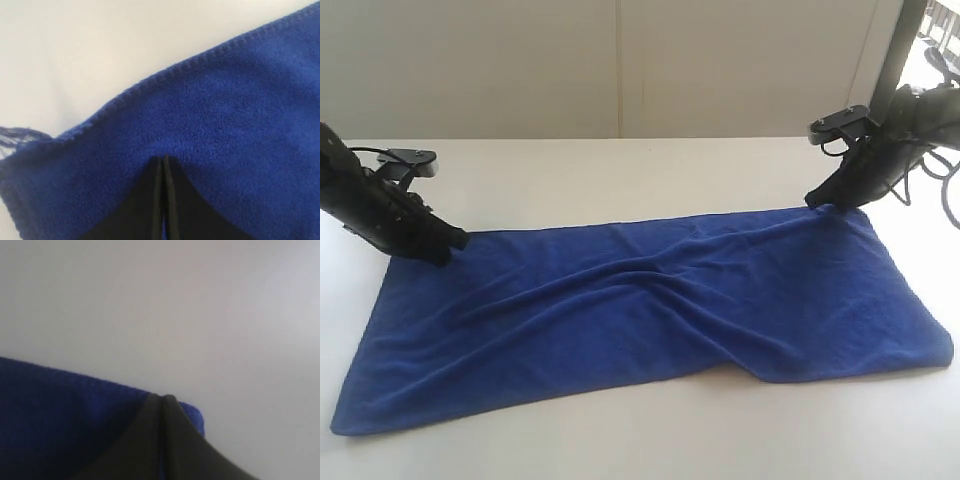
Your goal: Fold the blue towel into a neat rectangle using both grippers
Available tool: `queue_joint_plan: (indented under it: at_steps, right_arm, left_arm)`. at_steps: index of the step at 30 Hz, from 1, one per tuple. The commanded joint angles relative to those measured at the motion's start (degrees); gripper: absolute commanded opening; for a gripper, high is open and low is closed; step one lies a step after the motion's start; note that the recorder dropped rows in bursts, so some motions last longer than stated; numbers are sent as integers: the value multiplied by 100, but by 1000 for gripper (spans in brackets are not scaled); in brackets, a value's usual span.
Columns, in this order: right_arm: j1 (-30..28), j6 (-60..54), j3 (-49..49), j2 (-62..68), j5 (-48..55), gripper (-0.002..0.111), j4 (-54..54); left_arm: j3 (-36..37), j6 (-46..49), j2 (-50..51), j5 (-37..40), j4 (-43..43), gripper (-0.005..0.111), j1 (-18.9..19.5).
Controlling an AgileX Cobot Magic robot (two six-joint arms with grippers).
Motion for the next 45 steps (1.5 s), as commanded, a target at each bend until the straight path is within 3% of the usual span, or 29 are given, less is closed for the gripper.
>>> queue_joint_plan:
  at_steps: [1, 9, 18, 26, 28, 32, 36, 45]
  right_arm:
    - [-40, 54, -2, 185, -64, 0, -311]
    - [-40, 418, -2, 200, -360, 0, -1249]
    - [-40, 460, -2, 139, -488, 0, -1262]
    - [-40, 477, -2, -663, -265, 0, -1249]
    - [-40, 477, -2, -890, 317, 0, -1239]
    - [-75, 313, 225, -1181, 1814, 0, -983]
    - [-97, -195, 1058, -1748, 2298, 0, 114]
    - [-97, -214, 3506, -3011, 1811, 0, 412]
  left_arm:
    - [18, 277, 99, -96, 71, 0, -13]
    - [18, 298, 99, -456, 286, 0, -13]
    - [-2, 298, 86, -598, 455, 0, -13]
    - [-689, 246, -315, -232, 279, 0, -13]
    - [-813, 260, -472, 226, 239, 0, -13]
    - [-856, 302, -798, 1984, 527, 0, -13]
    - [-411, 302, -1087, 2522, 581, 0, -13]
    - [885, 398, -1862, 1762, 379, 0, -13]
